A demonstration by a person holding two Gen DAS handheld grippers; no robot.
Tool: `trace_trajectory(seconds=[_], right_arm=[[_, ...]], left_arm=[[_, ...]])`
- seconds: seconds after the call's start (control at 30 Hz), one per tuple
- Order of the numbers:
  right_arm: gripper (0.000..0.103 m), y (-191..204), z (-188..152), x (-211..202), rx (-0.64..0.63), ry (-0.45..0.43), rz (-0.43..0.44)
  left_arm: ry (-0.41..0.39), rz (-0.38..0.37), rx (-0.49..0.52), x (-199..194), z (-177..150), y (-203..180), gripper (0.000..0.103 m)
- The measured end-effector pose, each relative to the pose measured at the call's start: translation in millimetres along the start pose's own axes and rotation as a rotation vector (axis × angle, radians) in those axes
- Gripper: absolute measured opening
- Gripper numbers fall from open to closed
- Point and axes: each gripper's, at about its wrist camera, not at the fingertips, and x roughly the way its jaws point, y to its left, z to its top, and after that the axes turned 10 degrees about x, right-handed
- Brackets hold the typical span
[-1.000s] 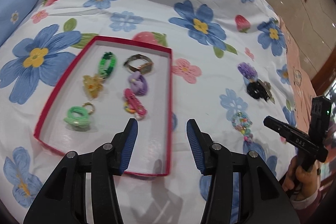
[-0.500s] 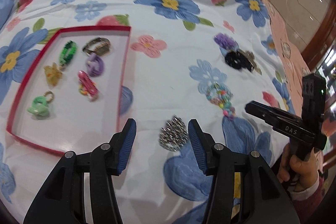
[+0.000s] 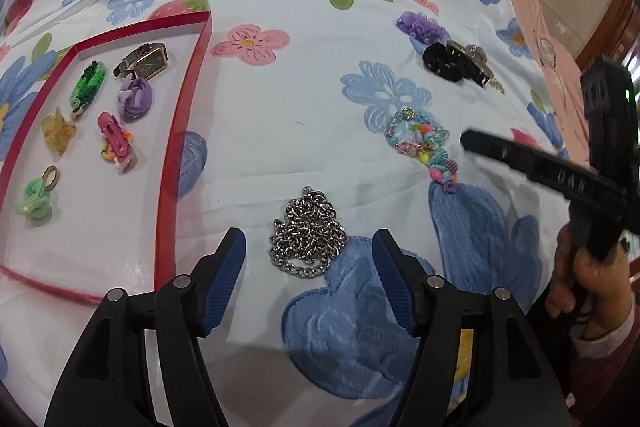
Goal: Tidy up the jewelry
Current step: 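Grasp the thick silver chain with the left tool while the right tool grasps the beaded bracelet, then carry the silver chain and beaded bracelet with both tools into the tray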
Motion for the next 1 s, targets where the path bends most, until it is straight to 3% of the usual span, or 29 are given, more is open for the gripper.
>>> trace_trajectory(seconds=[0.2, 0.3, 0.33, 0.4, 0.43, 0.47, 0.5, 0.6, 0.73, 1.0], right_arm=[[0.039, -7, 17, 23, -0.01, 0.006, -0.059], [0.034, -7, 20, 43, -0.035, 0.038, -0.095], [0.033, -4, 19, 46, -0.056, 0.033, -0.112], [0.031, 5, 16, 50, -0.115, 0.025, -0.153], [0.023, 10, 13, 51, -0.148, 0.022, -0.171], [0.018, 14, 10, 52, -0.174, 0.023, -0.176], [0.008, 15, 10, 54, -0.185, 0.026, -0.174], [0.008, 14, 11, 53, -0.178, 0.032, -0.155], [0.008, 7, 19, 41, -0.096, 0.027, -0.063], [0.007, 39, 36, -10, -0.116, -0.09, 0.03]], left_arm=[[0.029, 0.011, 0.027, 17, 1, -3, 0.067], [0.035, 0.053, 0.079, 23, -1, -11, 0.065], [0.033, 0.056, 0.093, 24, -1, -13, 0.062], [0.03, 0.033, 0.092, 26, -1, -14, 0.045], [0.027, 0.035, 0.098, 26, 1, -14, 0.039], [0.026, 0.033, 0.102, 26, 3, -14, 0.026], [0.025, 0.026, 0.101, 26, 4, -13, 0.018], [0.022, 0.01, 0.096, 25, 8, -11, 0.016], [-0.011, -0.022, 0.072, 13, 12, -7, 0.009], [-0.111, -0.039, 0.036, -28, 26, 3, 0.009]])
